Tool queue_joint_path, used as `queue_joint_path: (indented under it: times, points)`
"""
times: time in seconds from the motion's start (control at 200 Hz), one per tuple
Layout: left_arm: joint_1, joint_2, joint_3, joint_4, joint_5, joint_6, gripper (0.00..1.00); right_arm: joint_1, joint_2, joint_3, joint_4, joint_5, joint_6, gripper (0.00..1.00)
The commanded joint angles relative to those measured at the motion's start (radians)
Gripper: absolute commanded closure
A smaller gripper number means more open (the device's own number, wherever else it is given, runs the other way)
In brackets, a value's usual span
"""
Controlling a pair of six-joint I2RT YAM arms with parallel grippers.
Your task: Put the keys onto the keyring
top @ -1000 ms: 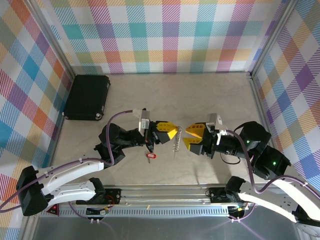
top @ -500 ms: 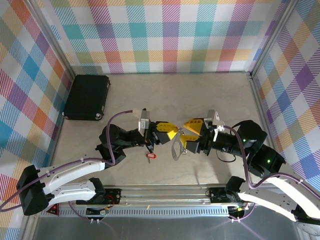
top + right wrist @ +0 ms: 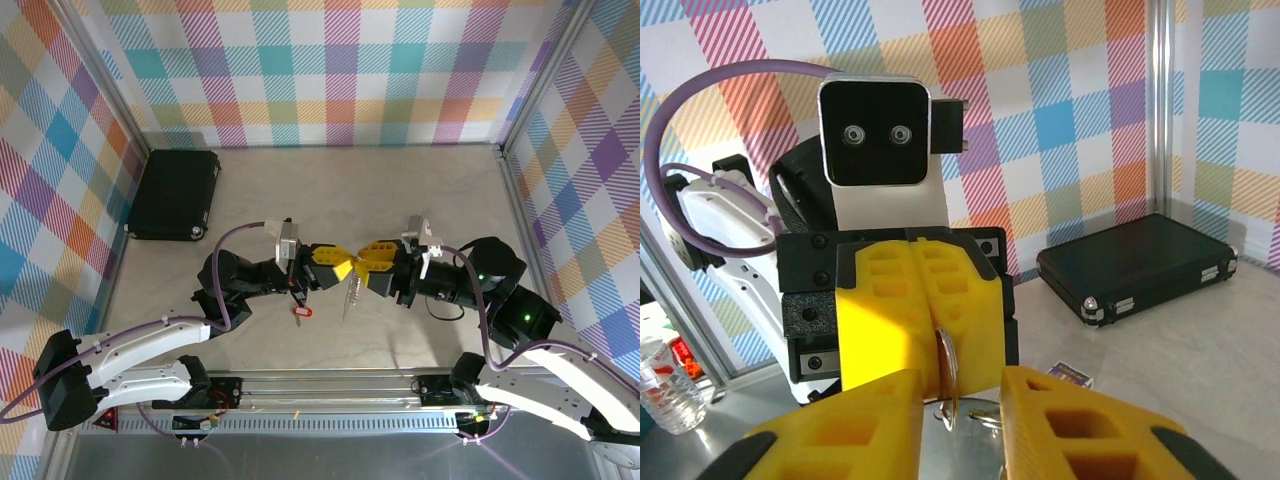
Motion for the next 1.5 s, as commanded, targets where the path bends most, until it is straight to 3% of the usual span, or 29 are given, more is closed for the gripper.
queue_joint_path:
  times: [0.0,0.155,0.405,0.535,0.595,0.765,0.92,1.27,1.495]
  points:
    - [-0.010,-0.006,-0.006,0.071,0.021,-0.015,1.00,0.006,0.002,-0.003,0.043,-0.017,0.006,0.81]
    - [-0.010,-0.005,-0.010,0.070,0.021,-0.013,1.00,0.006,0.005,-0.003,0.045,-0.025,0.003,1.00]
    - [-0.010,-0.041,0.005,-0.048,0.020,0.037,0.99,0.006,0.001,0.004,0.010,-0.033,-0.032,1.00]
    - [-0.010,-0.118,0.071,-0.366,-0.013,0.186,0.75,0.006,0.009,0.058,-0.124,-0.026,-0.120,1.00]
    - [-0.010,-0.146,0.125,-0.552,-0.040,0.273,0.68,0.007,0.029,0.106,-0.225,-0.025,-0.181,1.00]
    - [-0.010,-0.157,0.298,-0.997,-0.065,0.466,0.64,0.006,0.095,0.219,-0.433,-0.048,-0.330,1.00]
    - [-0.010,-0.106,0.428,-1.240,-0.040,0.553,0.64,0.006,0.137,0.267,-0.501,-0.087,-0.383,1.00]
    - [-0.010,-0.042,0.449,-1.270,0.001,0.571,0.65,0.006,0.184,0.307,-0.542,-0.112,-0.409,1.00]
    - [-0.010,-0.034,0.441,-1.241,0.010,0.563,0.73,0.008,0.196,0.308,-0.539,-0.122,-0.414,1.00]
